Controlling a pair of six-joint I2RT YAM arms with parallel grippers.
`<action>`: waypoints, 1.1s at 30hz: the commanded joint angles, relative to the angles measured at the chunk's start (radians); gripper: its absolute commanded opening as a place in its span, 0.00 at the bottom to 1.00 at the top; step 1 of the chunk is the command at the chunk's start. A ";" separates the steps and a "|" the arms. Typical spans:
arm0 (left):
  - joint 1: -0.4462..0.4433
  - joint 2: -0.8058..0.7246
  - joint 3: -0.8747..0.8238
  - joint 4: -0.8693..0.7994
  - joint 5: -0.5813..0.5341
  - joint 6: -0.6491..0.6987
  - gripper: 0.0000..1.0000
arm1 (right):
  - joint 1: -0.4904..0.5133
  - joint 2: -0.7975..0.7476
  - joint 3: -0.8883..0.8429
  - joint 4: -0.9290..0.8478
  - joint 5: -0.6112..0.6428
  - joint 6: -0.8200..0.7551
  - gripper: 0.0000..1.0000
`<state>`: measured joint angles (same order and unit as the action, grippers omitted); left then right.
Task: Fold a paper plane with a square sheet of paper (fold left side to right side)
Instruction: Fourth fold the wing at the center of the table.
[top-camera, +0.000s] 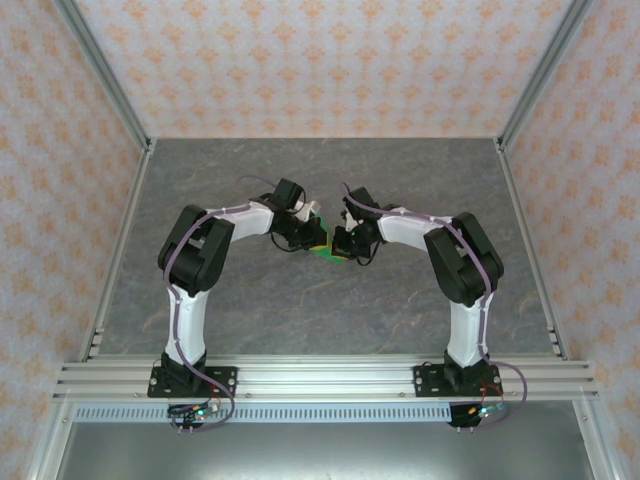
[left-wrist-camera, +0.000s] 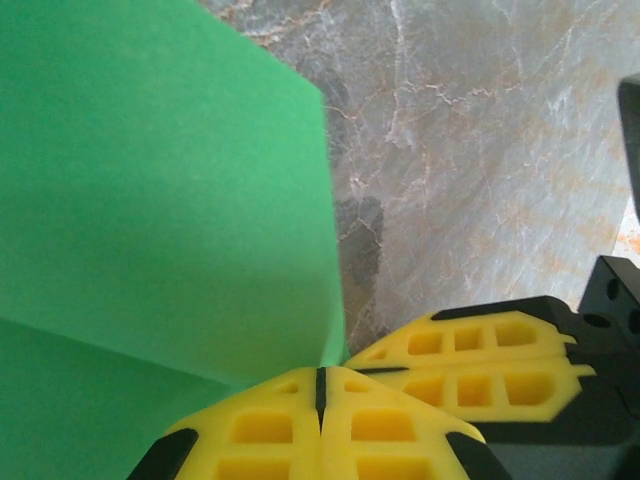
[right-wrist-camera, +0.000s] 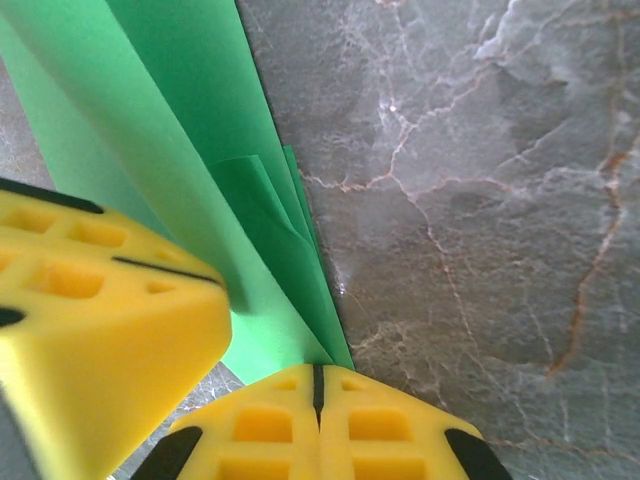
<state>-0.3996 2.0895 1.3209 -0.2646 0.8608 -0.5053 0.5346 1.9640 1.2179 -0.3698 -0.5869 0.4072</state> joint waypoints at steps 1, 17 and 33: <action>-0.004 0.032 0.032 -0.023 -0.012 0.027 0.05 | -0.003 0.064 -0.038 -0.151 0.118 -0.018 0.00; 0.107 0.061 0.045 -0.120 -0.147 0.110 0.03 | -0.003 0.067 -0.034 -0.195 0.148 -0.039 0.00; 0.214 0.107 0.211 -0.212 -0.152 0.156 0.03 | -0.002 0.061 -0.053 -0.192 0.142 -0.041 0.00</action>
<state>-0.2276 2.1895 1.5066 -0.4648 0.8074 -0.3763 0.5365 1.9648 1.2224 -0.3790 -0.5808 0.3813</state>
